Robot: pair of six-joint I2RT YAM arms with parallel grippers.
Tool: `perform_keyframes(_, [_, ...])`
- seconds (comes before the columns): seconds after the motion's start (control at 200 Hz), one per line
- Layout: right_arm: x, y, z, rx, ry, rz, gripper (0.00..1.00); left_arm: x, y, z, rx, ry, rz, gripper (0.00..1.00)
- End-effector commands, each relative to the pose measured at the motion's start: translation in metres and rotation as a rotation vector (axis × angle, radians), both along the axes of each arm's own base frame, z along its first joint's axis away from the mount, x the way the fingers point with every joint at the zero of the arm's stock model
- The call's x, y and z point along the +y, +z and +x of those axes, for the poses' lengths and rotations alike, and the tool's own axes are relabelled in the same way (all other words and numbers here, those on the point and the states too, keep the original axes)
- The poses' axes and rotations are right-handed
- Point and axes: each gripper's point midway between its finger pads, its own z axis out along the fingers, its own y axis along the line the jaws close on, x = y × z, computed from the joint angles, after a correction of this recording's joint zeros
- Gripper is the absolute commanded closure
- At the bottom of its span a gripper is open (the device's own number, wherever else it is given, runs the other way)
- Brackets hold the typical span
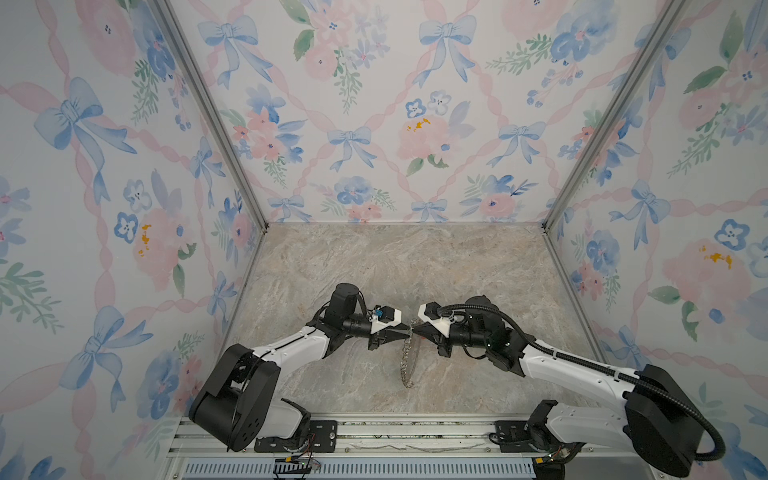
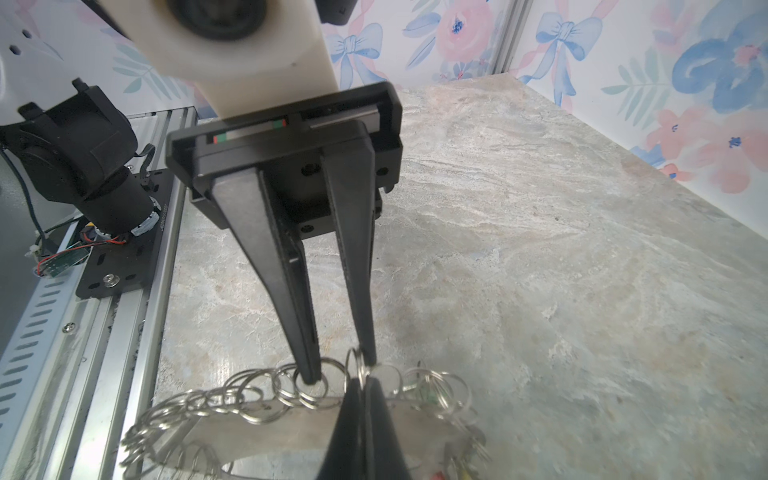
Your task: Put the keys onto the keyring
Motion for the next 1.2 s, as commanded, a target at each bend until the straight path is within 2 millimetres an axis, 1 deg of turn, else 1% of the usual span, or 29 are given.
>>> perform_keyframes(0.0, [0.009,0.032,0.005,-0.08,0.002,0.091,1.0,0.001,-0.006,-0.008,0.018,-0.007,0.023,0.81])
perform_keyframes(0.13, [0.01,0.032,0.005,-0.083,0.003,0.094,1.0,0.0,-0.006,-0.006,0.021,-0.007,0.024,0.86])
perform_keyframes(0.385, [0.014,0.028,0.003,-0.079,0.015,0.076,1.0,-0.002,-0.007,-0.005,0.027,-0.008,0.026,0.92])
perform_keyframes(0.445, [0.014,0.028,0.004,-0.083,0.01,0.077,1.0,-0.002,-0.008,-0.005,0.028,-0.004,0.031,0.95])
perform_keyframes(0.515, [0.013,0.028,0.005,-0.085,0.002,0.075,1.0,-0.002,-0.009,-0.003,0.025,0.006,0.036,1.0])
perform_keyframes(0.535, [0.013,0.028,0.006,-0.086,-0.002,0.074,1.0,-0.002,-0.01,-0.003,0.023,0.01,0.038,1.0])
perform_keyframes(0.6, [0.009,0.029,0.008,-0.093,-0.02,0.072,0.93,-0.001,-0.009,0.0,0.012,0.028,0.042,1.0])
perform_keyframes(0.685, [0.0,0.033,0.015,-0.092,-0.06,0.085,0.77,0.001,-0.009,0.006,-0.025,0.067,0.048,1.0])
perform_keyframes(0.785, [-0.012,0.037,0.021,-0.087,-0.093,0.122,0.67,0.005,-0.006,0.009,-0.03,0.104,0.034,1.0])
perform_keyframes(0.835, [-0.015,0.038,0.022,-0.091,-0.098,0.139,0.66,0.005,-0.004,0.009,-0.036,0.107,0.027,1.0])
perform_keyframes(0.915, [-0.014,0.034,0.021,-0.082,-0.093,0.136,0.66,0.006,-0.004,0.009,-0.05,0.115,0.025,1.0])
perform_keyframes(1.04, [-0.01,0.028,0.018,-0.082,-0.077,0.123,0.66,0.009,-0.002,0.01,-0.088,0.142,0.02,1.0])
perform_keyframes(1.195, [0.0,0.02,0.008,-0.084,-0.031,0.083,0.68,0.011,0.002,0.01,-0.129,0.156,0.002,1.0])
